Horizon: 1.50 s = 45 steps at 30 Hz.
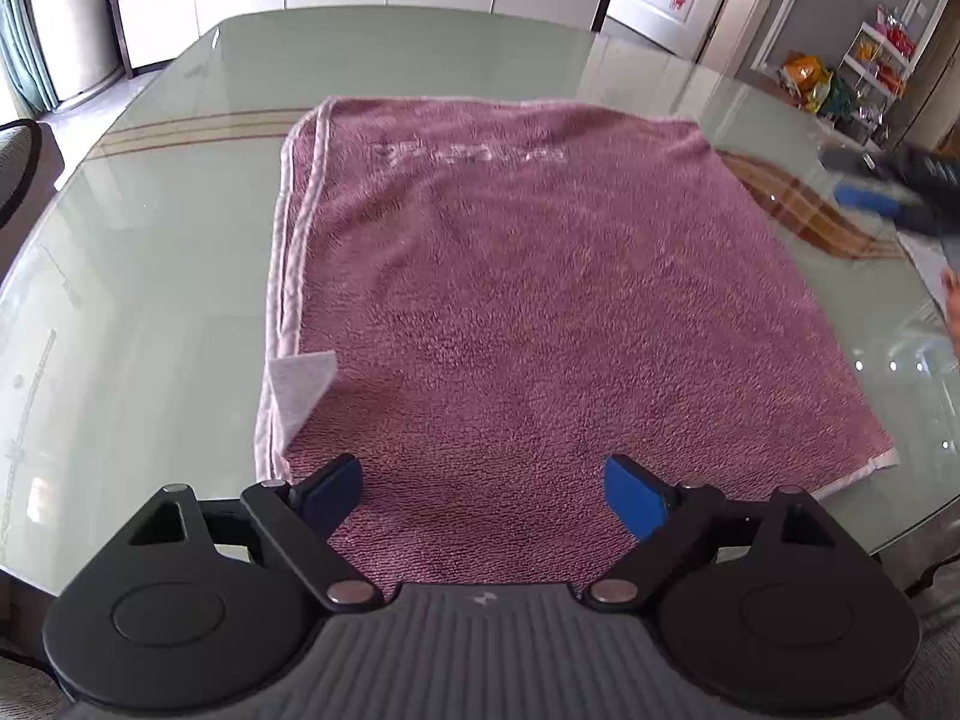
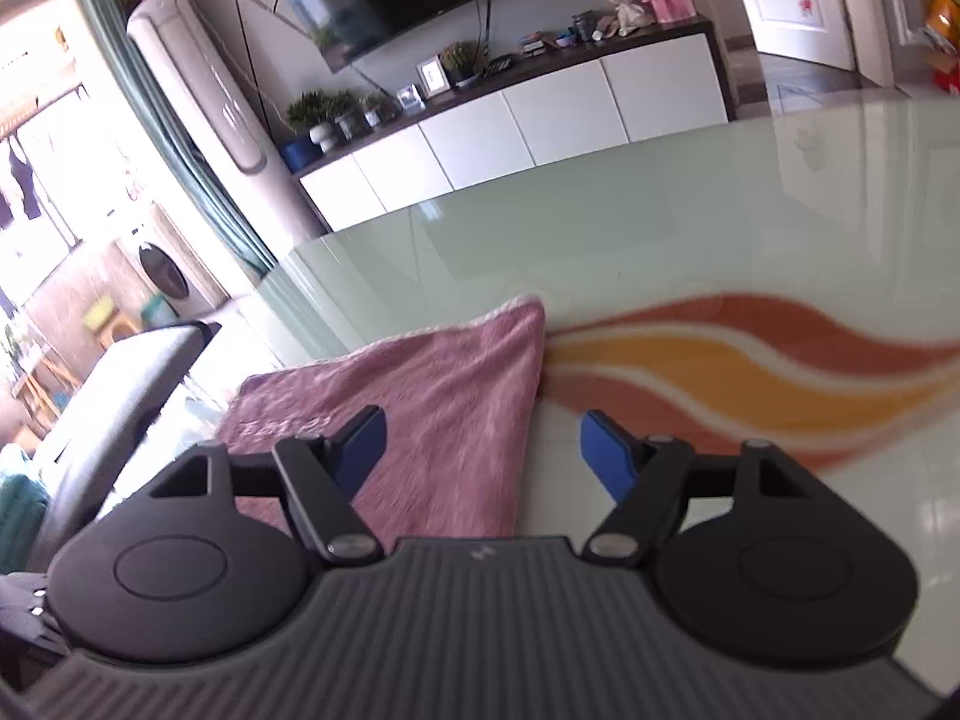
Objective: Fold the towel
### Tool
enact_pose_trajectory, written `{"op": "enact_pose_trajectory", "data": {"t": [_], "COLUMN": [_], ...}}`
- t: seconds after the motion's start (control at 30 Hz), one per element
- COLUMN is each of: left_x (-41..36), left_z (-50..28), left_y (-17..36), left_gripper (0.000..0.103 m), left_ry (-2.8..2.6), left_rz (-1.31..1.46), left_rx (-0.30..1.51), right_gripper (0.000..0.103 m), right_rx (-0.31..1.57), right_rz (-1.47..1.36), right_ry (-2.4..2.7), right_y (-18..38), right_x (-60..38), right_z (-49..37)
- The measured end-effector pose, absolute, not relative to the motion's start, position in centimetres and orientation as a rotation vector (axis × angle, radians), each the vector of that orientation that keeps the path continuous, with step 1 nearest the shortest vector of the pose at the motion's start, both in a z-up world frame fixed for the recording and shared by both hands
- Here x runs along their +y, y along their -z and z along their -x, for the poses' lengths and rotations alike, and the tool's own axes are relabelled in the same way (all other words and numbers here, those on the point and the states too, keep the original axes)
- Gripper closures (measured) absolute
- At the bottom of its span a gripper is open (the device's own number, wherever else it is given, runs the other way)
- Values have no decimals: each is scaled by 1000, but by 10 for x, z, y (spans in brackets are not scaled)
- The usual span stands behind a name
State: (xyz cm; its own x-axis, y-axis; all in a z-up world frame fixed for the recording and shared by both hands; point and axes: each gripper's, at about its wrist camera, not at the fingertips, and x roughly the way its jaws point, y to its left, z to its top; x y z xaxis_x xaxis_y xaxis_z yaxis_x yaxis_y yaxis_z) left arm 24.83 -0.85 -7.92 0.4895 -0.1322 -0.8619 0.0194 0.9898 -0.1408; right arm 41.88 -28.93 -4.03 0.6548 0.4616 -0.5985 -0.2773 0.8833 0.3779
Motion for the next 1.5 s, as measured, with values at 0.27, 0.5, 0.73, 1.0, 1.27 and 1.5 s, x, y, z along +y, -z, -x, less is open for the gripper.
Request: {"op": "enact_pose_trajectory", "data": {"t": [0.27, 0.5, 0.73, 1.0, 1.27, 1.5], "left_x": [-8, -10, -18, -9, 6, 22], "left_z": [-253, -251, -251, -252, -237, -217], "left_y": [82, 83, 87, 84, 77, 75], "left_gripper": [13, 12, 9, 12, 12, 12], "left_ry": [122, 133, 128, 114, 109, 141], "left_rz": [84, 26, -41, 23, 40, 82], "left_rx": [1070, 1066, 1065, 1072, 1085, 1063], "right_gripper": [55, 55, 92, 95, 95, 95], "right_rx": [864, 885, 860, 773, 675, 624], "right_rz": [-132, -59, 32, 164, 209, 237], "right_ry": [-415, -530, -549, -542, -656, -829], "right_y": [77, 90, 89, 71, 25, -3], "right_x": [-262, -249, -240, -218, -195, -151], "right_z": [-512, -534, -530, -518, -477, -407]}}
